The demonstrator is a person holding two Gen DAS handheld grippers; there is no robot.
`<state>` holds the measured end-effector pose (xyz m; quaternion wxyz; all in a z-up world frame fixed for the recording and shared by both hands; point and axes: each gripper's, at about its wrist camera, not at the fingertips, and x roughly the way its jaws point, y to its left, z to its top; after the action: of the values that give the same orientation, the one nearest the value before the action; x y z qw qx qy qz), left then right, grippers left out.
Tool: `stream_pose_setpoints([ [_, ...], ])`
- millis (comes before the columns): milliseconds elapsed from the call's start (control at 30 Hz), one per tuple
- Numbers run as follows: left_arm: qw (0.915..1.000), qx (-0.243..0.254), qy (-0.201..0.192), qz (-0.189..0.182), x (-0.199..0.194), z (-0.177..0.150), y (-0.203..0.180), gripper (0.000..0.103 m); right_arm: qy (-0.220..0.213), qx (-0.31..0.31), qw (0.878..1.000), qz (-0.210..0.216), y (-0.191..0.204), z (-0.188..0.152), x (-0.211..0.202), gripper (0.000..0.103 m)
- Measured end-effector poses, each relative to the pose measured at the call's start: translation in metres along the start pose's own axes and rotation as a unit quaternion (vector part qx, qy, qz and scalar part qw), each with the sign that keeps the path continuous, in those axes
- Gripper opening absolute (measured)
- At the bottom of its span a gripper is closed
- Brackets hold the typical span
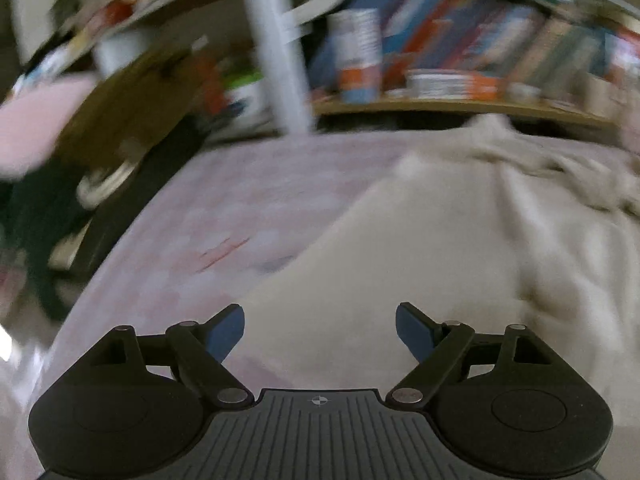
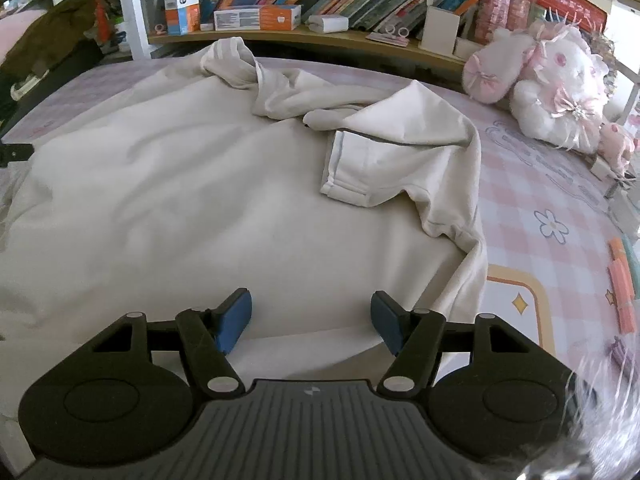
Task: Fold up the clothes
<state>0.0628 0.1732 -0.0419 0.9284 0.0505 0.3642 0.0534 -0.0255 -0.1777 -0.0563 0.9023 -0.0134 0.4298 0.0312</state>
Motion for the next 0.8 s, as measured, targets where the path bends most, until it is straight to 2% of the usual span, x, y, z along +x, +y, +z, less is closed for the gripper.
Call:
stream_pose_setpoints([
  [100,0.9986,-0.050,0.016,0.012,0.015,0.000,0.022,0.069,0.001,0.004,1.000,-0.007,0.002,0.001,0.000,0.064],
  [167,0.9972,-0.069,0.027,0.012,0.024,0.001,0.030,0.055,0.003,0.006,1.000,-0.012,0.003,0.001,0.001,0.064],
  [233,0.9958,-0.084,0.037,0.007,0.031,0.000,0.034,0.049,0.005,0.008,1.000,-0.016,0.004,0.002,0.001,0.064],
  [300,0.9946,-0.098,0.033,-0.002,0.033,-0.002,0.035,0.038,0.007,0.009,1.000,-0.021,0.006,0.003,0.001,0.064],
  [333,0.9941,-0.104,0.030,-0.012,0.033,-0.003,0.036,0.021,0.009,0.010,1.000,-0.024,0.006,0.004,0.001,0.064],
  [367,0.9935,-0.107,0.027,-0.028,0.034,-0.003,0.036,0.009,0.010,0.011,1.000,-0.027,0.007,0.004,0.001,0.064],
  [500,0.9911,-0.114,0.025,-0.065,0.041,0.001,0.045,0.008,0.016,0.023,0.999,-0.038,0.010,0.006,0.002,0.064],
  [600,0.9938,-0.102,0.013,-0.043,0.056,0.020,0.064,0.008,0.023,0.034,0.998,-0.045,0.012,0.008,0.002,0.064],
  [800,0.9985,-0.033,-0.040,0.017,0.087,0.092,0.092,0.008,0.045,0.044,0.997,-0.045,0.025,0.013,0.003,0.065],
])
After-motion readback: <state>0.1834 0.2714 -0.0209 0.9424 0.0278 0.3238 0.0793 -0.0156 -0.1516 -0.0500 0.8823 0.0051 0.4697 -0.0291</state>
